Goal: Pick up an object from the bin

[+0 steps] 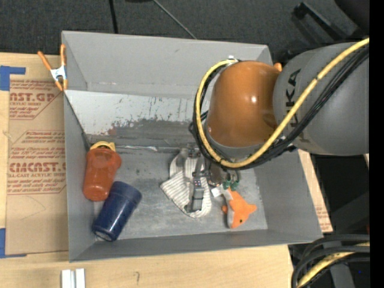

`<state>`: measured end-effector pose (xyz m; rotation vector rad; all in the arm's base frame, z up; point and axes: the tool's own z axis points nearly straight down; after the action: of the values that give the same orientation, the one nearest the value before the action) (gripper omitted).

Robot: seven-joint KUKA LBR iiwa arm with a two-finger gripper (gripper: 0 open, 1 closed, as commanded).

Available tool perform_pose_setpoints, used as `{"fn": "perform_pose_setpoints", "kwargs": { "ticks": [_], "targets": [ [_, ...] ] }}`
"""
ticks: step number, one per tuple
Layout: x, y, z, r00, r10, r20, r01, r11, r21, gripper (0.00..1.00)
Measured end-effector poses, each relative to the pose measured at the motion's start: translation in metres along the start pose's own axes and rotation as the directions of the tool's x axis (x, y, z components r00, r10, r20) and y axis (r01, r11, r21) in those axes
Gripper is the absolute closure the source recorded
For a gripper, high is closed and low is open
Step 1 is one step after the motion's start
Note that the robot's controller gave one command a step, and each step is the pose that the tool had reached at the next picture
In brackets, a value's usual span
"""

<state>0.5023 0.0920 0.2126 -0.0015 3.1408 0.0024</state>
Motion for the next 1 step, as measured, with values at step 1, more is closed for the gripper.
{"fn": "perform_pose_setpoints", "kwargs": {
  "ticks": [1],
  "targets": [
    [-0.0140, -0.0177, 0.0483, 1.000, -0.009, 0.008, 0.009, 1.000, 0.000, 0.00]
  ]
}}
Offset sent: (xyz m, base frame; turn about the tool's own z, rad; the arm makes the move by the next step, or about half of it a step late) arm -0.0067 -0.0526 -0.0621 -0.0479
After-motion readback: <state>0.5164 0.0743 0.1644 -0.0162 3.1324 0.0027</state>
